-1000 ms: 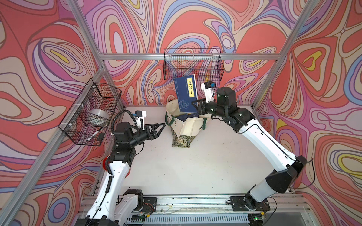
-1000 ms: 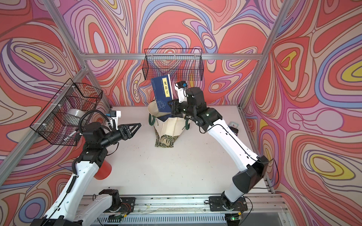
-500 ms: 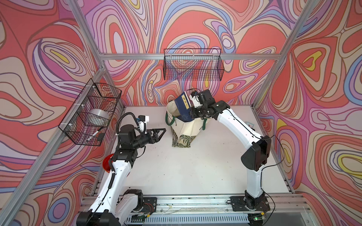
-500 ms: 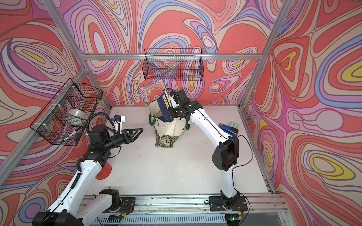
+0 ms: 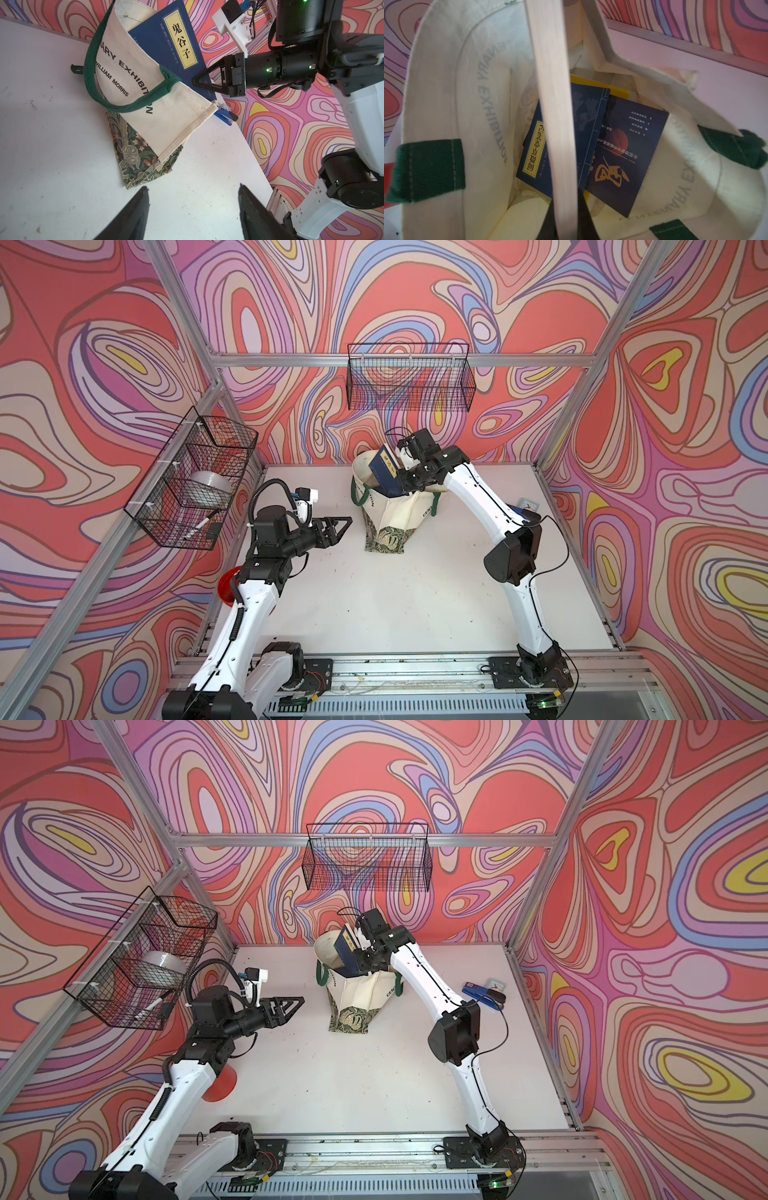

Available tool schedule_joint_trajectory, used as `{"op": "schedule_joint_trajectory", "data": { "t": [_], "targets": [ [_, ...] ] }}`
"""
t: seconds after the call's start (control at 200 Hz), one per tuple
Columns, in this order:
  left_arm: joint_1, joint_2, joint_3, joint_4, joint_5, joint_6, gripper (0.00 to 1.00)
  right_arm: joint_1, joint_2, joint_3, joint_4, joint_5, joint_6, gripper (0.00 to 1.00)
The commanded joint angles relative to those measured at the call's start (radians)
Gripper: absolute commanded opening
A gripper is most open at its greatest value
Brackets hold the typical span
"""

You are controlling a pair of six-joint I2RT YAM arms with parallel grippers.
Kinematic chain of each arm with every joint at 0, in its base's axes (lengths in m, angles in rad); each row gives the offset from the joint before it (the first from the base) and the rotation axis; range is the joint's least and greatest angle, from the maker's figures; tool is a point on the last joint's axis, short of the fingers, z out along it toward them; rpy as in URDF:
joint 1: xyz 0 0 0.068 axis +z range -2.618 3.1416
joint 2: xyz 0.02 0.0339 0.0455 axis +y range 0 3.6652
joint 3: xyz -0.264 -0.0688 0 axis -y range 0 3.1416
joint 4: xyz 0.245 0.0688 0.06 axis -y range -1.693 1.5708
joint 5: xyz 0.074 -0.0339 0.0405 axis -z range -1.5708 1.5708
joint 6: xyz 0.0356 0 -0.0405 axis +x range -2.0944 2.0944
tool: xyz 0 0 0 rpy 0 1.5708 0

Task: Put the books into the canvas bag
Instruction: Place the book in the canvas bag.

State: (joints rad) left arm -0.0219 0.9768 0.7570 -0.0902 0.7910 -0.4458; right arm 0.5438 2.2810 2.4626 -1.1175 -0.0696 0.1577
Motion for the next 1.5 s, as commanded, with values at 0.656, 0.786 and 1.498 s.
{"op": "schedule_joint_trajectory", "data": {
  "t": [0.656, 0.786, 1.498],
  "targets": [
    [-0.006, -0.011, -0.01, -0.062, -0.029, 0.032, 0.68, -0.016, 0.12, -0.076, 0.216, -0.384, 0.243, 0.11],
    [-0.006, 0.003, -0.009, -0.049, -0.029, 0.025, 0.68, -0.013, 0.09, -0.115, 0.282, -0.394, 0.278, 0.0],
    [-0.006, -0.006, 0.01, -0.078, -0.046, 0.039, 0.67, -0.008, -0.13, -0.068, 0.184, -0.086, 0.144, 0.66]
  ]
}}
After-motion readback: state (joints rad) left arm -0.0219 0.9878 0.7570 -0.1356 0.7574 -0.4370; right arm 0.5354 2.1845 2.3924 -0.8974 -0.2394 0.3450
